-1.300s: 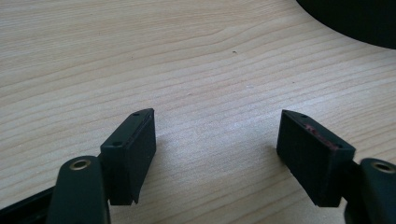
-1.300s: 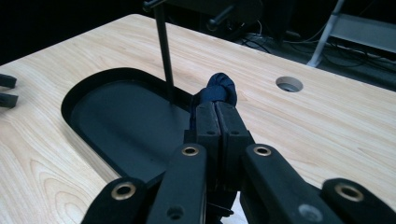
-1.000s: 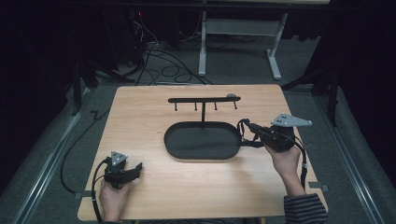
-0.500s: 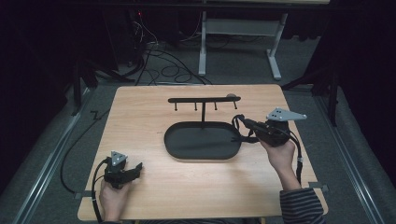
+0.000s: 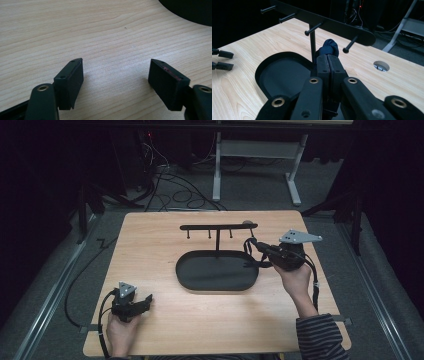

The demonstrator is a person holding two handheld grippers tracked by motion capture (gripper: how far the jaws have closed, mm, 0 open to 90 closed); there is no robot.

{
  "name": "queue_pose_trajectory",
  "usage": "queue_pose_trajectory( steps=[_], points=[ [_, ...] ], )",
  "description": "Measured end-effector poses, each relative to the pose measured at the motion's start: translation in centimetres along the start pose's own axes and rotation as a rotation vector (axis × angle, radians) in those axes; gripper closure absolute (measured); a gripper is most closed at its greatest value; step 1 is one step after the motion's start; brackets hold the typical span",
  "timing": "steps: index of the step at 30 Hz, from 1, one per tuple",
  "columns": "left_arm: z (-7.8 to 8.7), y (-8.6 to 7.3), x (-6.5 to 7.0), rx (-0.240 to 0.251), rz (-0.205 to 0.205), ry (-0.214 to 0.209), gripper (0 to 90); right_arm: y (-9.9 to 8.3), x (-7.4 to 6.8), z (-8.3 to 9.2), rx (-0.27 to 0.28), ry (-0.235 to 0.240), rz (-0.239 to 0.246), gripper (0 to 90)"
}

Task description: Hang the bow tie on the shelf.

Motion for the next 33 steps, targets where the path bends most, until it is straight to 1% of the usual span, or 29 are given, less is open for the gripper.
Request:
queue_pose_trajectory(
  steps=[7, 8, 12, 13, 19, 20, 26, 30, 33],
  points=[
    [0.0, 0.0, 0.0, 0.002, 0.001, -0.001, 28.8, 0.9, 0.4, -0.6, 0.005, -0.004, -0.001, 90.0],
    [0.0, 0.0, 0.0, 0.002, 0.001, -0.001, 28.8, 1.0, 0.4, -0.7, 0.001, -0.010, 0.007, 90.0],
    [0.0, 0.0, 0.0, 0.002, 0.002, -0.002, 28.8, 1.2, 0.4, -0.9, -0.003, -0.014, 0.010, 90.0],
    [0.0, 0.0, 0.0, 0.002, 0.002, -0.002, 28.7, 1.3, 0.5, -1.0, -0.001, -0.016, 0.018, 90.0],
    [0.0, 0.0, 0.0, 0.001, 0.003, -0.003, 28.8, 1.6, 0.9, -1.2, 0.006, -0.024, 0.004, 90.0],
    [0.0, 0.0, 0.0, 0.001, 0.003, -0.003, 28.7, 1.7, 1.0, -1.3, 0.011, -0.026, 0.009, 90.0],
    [0.0, 0.0, 0.0, 0.001, 0.003, -0.003, 28.7, 1.7, 1.6, -1.5, 0.002, -0.041, 0.004, 90.0],
    [0.0, 0.0, 0.0, 0.002, 0.002, -0.002, 28.7, 1.5, 2.0, -1.7, -0.002, -0.048, -0.012, 90.0],
    [0.0, 0.0, 0.0, 0.002, 0.002, -0.002, 28.7, 1.4, 2.2, -1.9, -0.006, -0.052, -0.014, 90.0]
  ],
)
Point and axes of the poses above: each handheld gripper's, and its own axes: z roughly backward along the jaws, y roughly out of its top, x roughly to its right, the point moved 10 cm from there along -z, roughly forward along the jaws, and after that the axes turned 7 degrees about z, right-handed, at the moved point
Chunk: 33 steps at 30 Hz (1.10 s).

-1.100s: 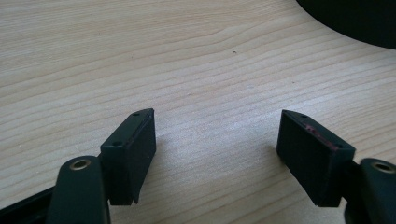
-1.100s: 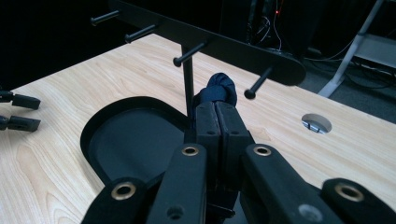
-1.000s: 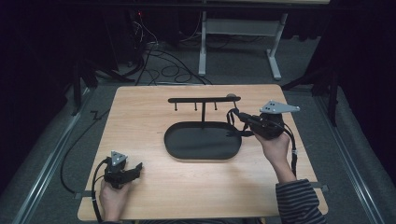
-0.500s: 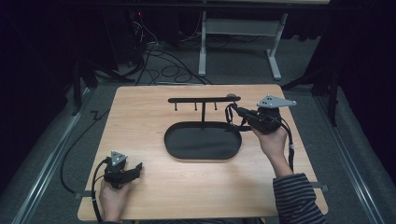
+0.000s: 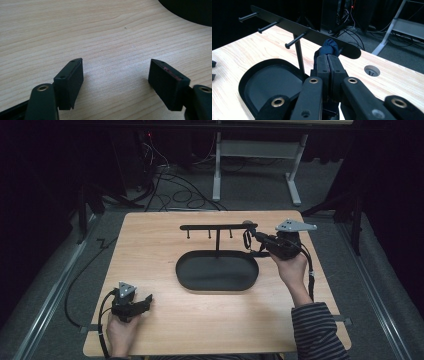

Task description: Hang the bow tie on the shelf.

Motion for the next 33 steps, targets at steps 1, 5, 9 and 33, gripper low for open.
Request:
queue_pose_trajectory(
  steps=[1, 5, 9, 33],
  points=[
    [0.0, 0.0, 0.0, 0.000, 0.000, 0.000, 28.7, -0.1, 0.1, -0.1, -0.006, -0.005, -0.006, 90.0],
    [0.0, 0.0, 0.0, 0.000, 0.000, 0.000, 28.7, -0.5, 0.6, -0.3, -0.019, -0.018, -0.019, 90.0],
    [0.0, 0.0, 0.0, -0.001, 0.001, -0.002, 28.7, -0.9, 1.2, -0.5, -0.025, -0.027, -0.035, 90.0],
    [0.0, 0.0, 0.0, -0.001, 0.001, -0.002, 28.6, -2.1, 1.8, -0.2, -0.023, -0.028, -0.091, 76.3]
  ],
)
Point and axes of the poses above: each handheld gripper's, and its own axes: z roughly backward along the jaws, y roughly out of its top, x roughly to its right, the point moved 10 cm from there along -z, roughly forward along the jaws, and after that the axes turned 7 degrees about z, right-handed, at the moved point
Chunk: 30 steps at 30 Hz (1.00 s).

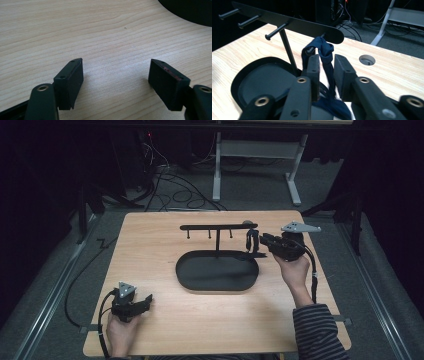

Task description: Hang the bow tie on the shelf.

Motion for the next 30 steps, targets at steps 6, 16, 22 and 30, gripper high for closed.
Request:
queue_pose_trajectory(
  steps=[6, 16, 22, 30],
  points=[
    [0.0, 0.0, 0.0, 0.000, 0.000, 0.000, 28.7, -0.1, 0.2, 1.0, 0.018, -0.004, -0.015, 67.3],
    [0.0, 0.0, 0.0, -0.001, -0.002, 0.003, 28.6, -1.0, 0.9, 2.5, 0.032, -0.025, -0.048, 59.9],
    [0.0, 0.0, 0.0, -0.001, -0.003, 0.003, 28.7, -1.6, 1.2, 3.5, 0.036, -0.041, -0.061, 59.2],
    [0.0, 0.0, 0.0, -0.001, -0.003, 0.004, 28.7, -2.3, 1.2, 4.7, 0.043, -0.054, -0.063, 58.4]
  ],
)
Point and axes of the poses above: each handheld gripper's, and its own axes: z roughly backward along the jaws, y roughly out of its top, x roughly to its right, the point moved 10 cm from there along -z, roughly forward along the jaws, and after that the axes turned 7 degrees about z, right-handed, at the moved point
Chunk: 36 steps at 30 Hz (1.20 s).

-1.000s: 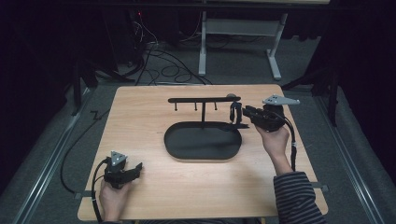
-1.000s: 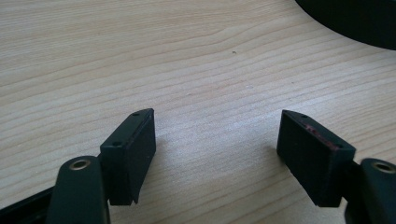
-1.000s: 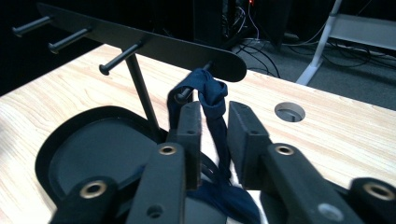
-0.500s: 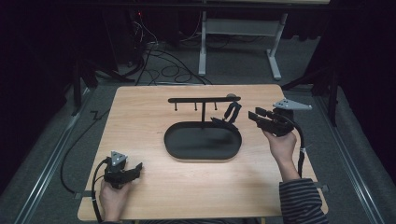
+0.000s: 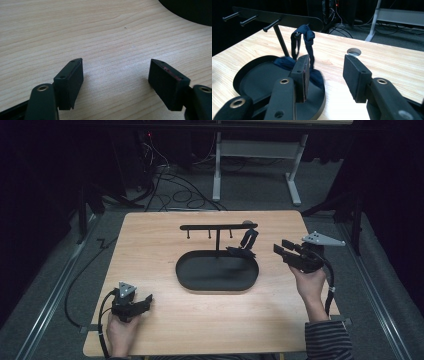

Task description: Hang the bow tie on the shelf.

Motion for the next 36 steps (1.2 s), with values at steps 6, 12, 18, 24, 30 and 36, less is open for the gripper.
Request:
queue_pose_trajectory(
  steps=[6, 12, 18, 24, 30, 36],
  points=[
    [0.0, 0.0, 0.0, 0.000, 0.000, 0.000, 28.7, -0.6, 0.1, 0.9, 0.011, -0.007, -0.008, 57.9],
    [0.0, 0.0, 0.0, 0.000, 0.000, 0.000, 28.6, -1.1, 0.2, 1.6, 0.017, -0.012, -0.017, 57.6],
    [0.0, 0.0, 0.0, 0.000, 0.000, 0.000, 28.6, -1.8, 0.1, 2.5, 0.024, -0.013, -0.019, 57.0],
    [0.0, 0.0, 0.0, 0.000, 0.000, 0.000, 28.7, -2.4, -0.2, 3.0, 0.027, -0.015, -0.029, 56.9],
    [0.0, 0.0, 0.0, 0.000, 0.000, 0.000, 28.6, -3.0, -0.4, 3.1, 0.026, -0.011, -0.037, 56.8],
    [0.0, 0.0, 0.0, 0.000, 0.000, 0.000, 28.7, -3.8, -0.6, 3.2, 0.025, -0.007, -0.047, 56.8]
  ],
)
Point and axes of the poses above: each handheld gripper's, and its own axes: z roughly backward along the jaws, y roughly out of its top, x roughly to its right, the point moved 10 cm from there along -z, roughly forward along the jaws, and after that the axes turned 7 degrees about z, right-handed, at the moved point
